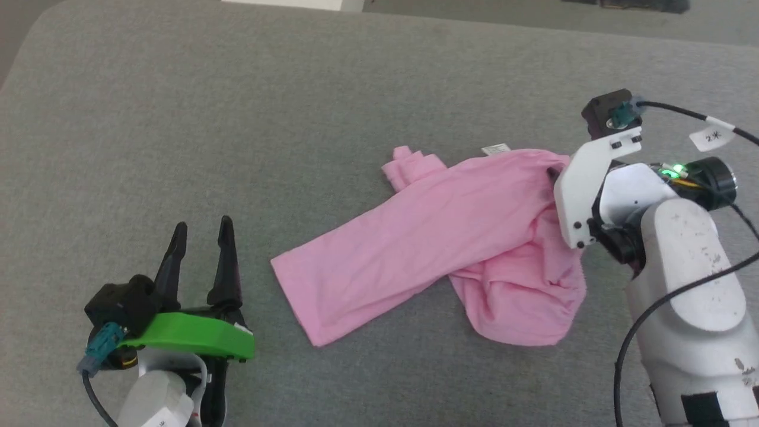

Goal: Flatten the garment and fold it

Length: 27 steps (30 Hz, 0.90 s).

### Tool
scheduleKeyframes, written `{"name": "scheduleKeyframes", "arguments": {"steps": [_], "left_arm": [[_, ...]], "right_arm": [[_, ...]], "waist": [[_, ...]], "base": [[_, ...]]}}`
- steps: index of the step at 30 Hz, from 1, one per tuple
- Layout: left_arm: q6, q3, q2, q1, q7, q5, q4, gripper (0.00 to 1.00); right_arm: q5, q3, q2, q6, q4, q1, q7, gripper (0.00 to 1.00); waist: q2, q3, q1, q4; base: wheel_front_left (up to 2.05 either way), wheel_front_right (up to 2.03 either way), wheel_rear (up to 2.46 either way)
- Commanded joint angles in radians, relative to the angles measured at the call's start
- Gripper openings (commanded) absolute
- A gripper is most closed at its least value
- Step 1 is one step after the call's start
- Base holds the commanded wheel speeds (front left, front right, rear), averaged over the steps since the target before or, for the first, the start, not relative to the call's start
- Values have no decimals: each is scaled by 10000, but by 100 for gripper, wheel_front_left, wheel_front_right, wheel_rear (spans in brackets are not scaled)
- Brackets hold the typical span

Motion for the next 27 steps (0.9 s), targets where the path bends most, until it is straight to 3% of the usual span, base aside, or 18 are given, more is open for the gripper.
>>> {"name": "scheduleKeyframes", "arguments": {"steps": [1, 12, 13, 14, 19, 27], "left_arm": [[-93, 30, -53, -186, -75, 51, 35, 100], [-471, 33, -340, -452, -89, 73, 444, 100], [-486, 21, -338, -460, -89, 68, 490, 100], [-501, -3, -330, -463, -57, 52, 562, 100], [-499, -183, -265, -508, 867, -189, 637, 100], [-462, -1377, 559, -1319, 5320, -164, 83, 100]], "right_arm": [[-134, -53, -59, -15, 186, -223, -13, 100], [-368, 93, -245, -15, 1603, -477, -191, 100], [-306, 104, -238, -15, 1683, -480, -148, 32], [-249, 145, -241, -15, 1737, -498, -143, 0], [-34, 308, -335, -15, 1726, -576, -319, 0], [340, 777, -265, -15, 1586, -657, -502, 0]], "waist": [[77, 447, -1, 435], [77, 695, -1, 784], [77, 686, -1, 782], [77, 666, -1, 776], [77, 488, -1, 678], [77, 317, -1, 387]], "base": [[0, 0, 0], [0, 0, 0], [0, 0, 0], [0, 0, 0], [0, 0, 0], [0, 0, 0]]}}
